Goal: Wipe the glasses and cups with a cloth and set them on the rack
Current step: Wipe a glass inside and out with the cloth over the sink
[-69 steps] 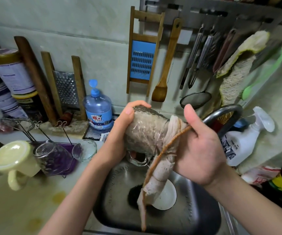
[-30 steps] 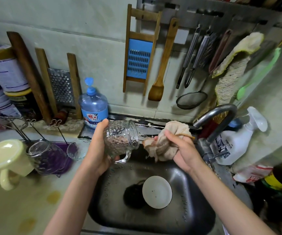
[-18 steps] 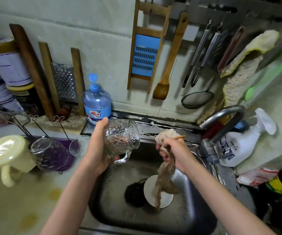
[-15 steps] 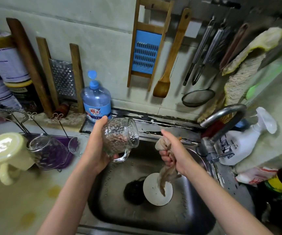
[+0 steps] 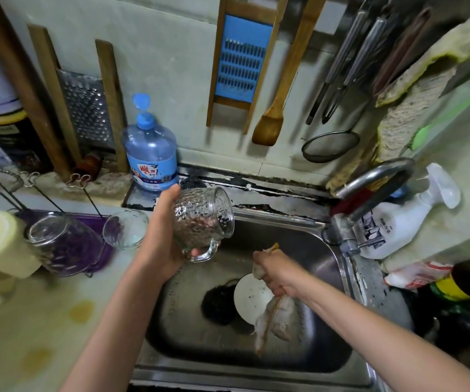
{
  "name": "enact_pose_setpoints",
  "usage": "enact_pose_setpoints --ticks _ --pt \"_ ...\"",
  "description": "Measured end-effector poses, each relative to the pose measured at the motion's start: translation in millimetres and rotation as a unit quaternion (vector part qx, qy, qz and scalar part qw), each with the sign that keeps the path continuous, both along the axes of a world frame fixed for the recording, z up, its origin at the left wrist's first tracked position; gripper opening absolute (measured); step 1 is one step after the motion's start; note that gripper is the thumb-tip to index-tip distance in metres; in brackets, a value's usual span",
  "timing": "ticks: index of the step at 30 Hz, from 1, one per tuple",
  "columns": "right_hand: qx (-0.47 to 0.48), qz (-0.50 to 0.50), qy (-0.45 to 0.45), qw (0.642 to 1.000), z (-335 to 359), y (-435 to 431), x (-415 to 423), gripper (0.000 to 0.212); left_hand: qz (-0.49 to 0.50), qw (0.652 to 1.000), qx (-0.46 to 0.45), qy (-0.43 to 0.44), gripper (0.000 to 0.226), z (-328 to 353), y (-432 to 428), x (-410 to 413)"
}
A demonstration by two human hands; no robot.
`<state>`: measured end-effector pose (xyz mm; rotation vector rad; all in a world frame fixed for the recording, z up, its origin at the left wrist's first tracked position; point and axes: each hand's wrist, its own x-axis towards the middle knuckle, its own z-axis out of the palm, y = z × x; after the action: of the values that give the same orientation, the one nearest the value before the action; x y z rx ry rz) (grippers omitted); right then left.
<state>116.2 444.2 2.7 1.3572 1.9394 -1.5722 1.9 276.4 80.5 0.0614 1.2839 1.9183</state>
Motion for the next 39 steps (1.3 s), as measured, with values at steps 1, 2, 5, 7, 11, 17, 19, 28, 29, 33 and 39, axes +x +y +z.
enact_pose_setpoints --ticks 1,2,5,7,11,17,19,28,29,33,39 --pt "-0.003 -0.002 -0.004 1.000 -1 1 2 0.034 -0.001 1.000 0.005 -0.003 0.047 -1 0 0" --pt "-0.006 -0.001 -0.011 1.000 -3 1 3 0.037 0.000 1.000 0.007 -0.008 0.047 -2 -1 -1" --pt "-0.015 0.006 -0.025 1.000 -8 0 7 0.034 0.003 1.000 0.004 -0.017 0.047 -5 -1 -2" --pt "-0.011 0.005 -0.029 1.000 -12 1 8 0.027 0.005 1.000 0.003 -0.025 0.048 -7 0 -1" --pt "-0.010 0.003 -0.045 0.999 -17 2 9 0.020 -0.003 0.999 -0.006 -0.043 0.050 -8 0 -1" --pt "-0.013 -0.033 -0.035 0.999 -24 6 8 0.030 -0.006 0.999 -0.004 -0.048 0.051 -11 -1 0" --pt "-0.024 -0.057 0.001 0.998 -25 8 11 0.037 -0.007 0.999 -0.009 -0.044 0.049 -11 -1 1" --pt "-0.137 -0.052 0.195 0.970 -7 2 34 0.130 -0.019 0.999 -0.013 -0.036 0.051 -7 -1 4" --pt "-0.118 -0.052 0.206 0.970 3 -5 37 0.126 -0.022 0.999 -0.013 -0.031 0.052 -7 -1 4" --pt "-0.036 -0.022 0.262 0.964 58 -22 45 0.106 -0.033 0.999 -0.003 -0.026 0.058 -10 -3 5" --pt "0.053 -0.022 0.448 0.892 126 -37 43 0.042 -0.021 0.996 0.033 -0.083 0.054 -4 -2 9"
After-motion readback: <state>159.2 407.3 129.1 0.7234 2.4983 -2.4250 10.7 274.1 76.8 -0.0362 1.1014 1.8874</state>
